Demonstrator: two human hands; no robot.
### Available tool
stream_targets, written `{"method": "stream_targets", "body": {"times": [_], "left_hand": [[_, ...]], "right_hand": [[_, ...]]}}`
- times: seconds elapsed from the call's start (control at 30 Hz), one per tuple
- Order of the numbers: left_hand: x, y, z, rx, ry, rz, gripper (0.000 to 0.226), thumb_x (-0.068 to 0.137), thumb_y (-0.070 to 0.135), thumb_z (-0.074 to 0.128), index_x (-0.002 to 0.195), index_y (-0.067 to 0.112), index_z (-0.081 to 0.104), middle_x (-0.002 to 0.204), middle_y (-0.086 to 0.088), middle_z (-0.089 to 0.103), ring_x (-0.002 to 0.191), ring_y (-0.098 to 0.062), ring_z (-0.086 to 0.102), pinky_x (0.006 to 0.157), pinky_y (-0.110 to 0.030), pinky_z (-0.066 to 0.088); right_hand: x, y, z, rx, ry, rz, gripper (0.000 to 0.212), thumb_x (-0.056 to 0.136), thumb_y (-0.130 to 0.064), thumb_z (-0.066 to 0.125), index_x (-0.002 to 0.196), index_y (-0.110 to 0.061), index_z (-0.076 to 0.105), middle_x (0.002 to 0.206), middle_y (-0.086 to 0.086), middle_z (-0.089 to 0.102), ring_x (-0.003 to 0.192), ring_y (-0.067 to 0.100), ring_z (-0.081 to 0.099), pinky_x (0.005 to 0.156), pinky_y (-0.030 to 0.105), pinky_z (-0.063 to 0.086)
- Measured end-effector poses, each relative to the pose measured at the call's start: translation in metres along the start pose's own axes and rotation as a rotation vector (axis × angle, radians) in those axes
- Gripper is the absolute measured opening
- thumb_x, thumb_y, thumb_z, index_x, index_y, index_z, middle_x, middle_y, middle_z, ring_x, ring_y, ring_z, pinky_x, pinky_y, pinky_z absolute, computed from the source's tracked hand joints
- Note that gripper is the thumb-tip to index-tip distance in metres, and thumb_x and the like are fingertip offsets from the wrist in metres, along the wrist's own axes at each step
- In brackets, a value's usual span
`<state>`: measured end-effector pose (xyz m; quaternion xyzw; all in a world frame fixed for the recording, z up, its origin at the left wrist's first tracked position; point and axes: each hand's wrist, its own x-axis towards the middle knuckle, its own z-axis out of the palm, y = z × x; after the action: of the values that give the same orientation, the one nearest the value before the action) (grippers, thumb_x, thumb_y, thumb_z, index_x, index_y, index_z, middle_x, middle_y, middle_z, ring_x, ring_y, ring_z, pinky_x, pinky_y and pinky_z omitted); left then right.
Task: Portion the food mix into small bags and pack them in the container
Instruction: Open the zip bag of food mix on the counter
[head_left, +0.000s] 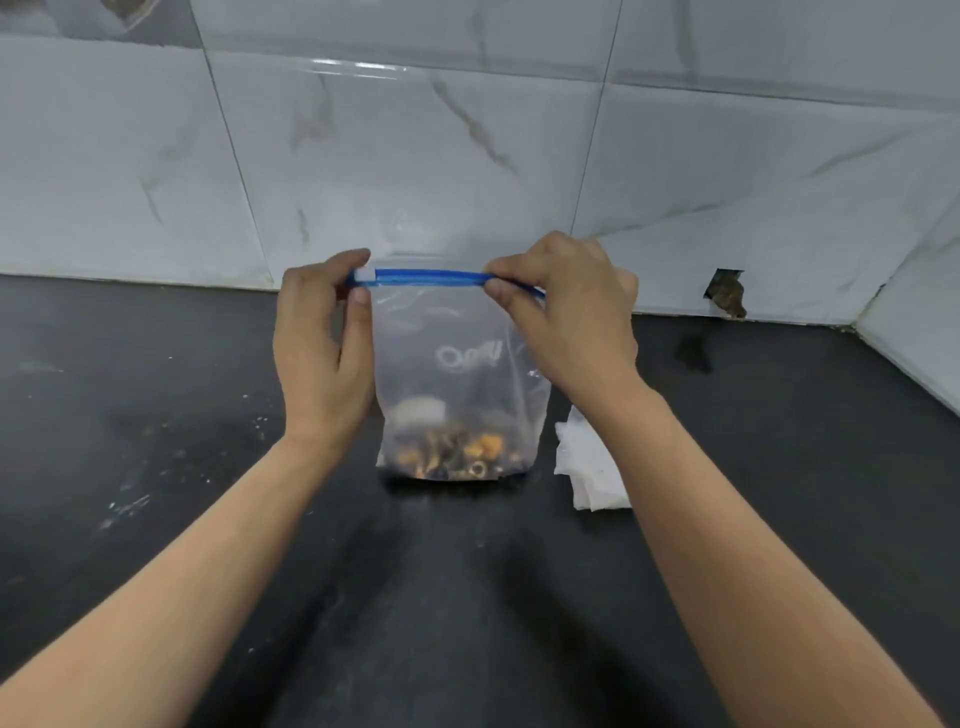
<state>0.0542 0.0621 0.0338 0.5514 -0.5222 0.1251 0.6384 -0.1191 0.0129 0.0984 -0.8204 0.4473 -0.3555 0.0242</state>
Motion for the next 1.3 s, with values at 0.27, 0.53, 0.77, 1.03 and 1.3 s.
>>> {"method": "stream_targets", "body": {"times": [0.27,0.53,0.77,1.03,1.3], "left_hand": [[-0.034,0.028,-0.026,-0.272,0.017,-0.161,0.031,0.090,0.010,0.055,0.118,0.023,0.055,0.094,0.015,0.058,0.082,-0.003,0.060,0.080,-0.018,0.047],[-0.053,0.048,-0.061,-0.251,-0.133,-0.155,0.027,0.089,0.014,0.064,0.103,0.036,0.057,0.078,0.019,0.066,0.077,0.003,0.064,0.065,-0.009,0.043],[-0.063,0.033,-0.070,-0.148,-0.186,-0.174,0.027,0.086,0.006,0.062,0.093,0.032,0.062,0.077,0.013,0.060,0.070,0.003,0.057,0.065,-0.010,0.044],[-0.057,0.025,-0.068,-0.178,-0.127,-0.194,0.033,0.086,0.008,0.059,0.085,0.042,0.060,0.081,0.016,0.065,0.075,-0.002,0.060,0.068,-0.015,0.046],[-0.047,0.034,-0.064,-0.243,-0.226,-0.179,0.023,0.082,0.015,0.055,0.085,0.038,0.059,0.084,0.012,0.063,0.071,-0.005,0.054,0.065,-0.013,0.042]], "right_hand": [[-0.045,-0.040,-0.001,-0.165,0.175,-0.148,0.029,0.090,-0.038,0.057,0.117,-0.036,0.065,0.116,-0.011,0.063,0.120,0.019,0.046,0.109,0.052,0.012],[-0.081,-0.083,0.009,-0.146,0.066,-0.158,0.026,0.098,-0.040,0.044,0.100,-0.036,0.069,0.098,-0.010,0.068,0.108,0.015,0.053,0.112,0.047,0.006],[-0.093,-0.063,0.023,-0.324,0.057,-0.092,0.022,0.099,-0.034,0.044,0.092,-0.031,0.064,0.087,-0.009,0.060,0.098,0.017,0.054,0.110,0.046,0.013],[-0.089,-0.007,-0.005,-0.390,0.177,0.061,0.019,0.098,-0.031,0.047,0.092,-0.030,0.065,0.092,-0.008,0.064,0.103,0.020,0.054,0.110,0.051,0.014],[-0.098,0.001,0.001,-0.368,0.442,-0.070,0.027,0.080,-0.026,0.066,0.107,-0.025,0.068,0.104,-0.001,0.067,0.101,0.025,0.058,0.093,0.049,0.036]]}}
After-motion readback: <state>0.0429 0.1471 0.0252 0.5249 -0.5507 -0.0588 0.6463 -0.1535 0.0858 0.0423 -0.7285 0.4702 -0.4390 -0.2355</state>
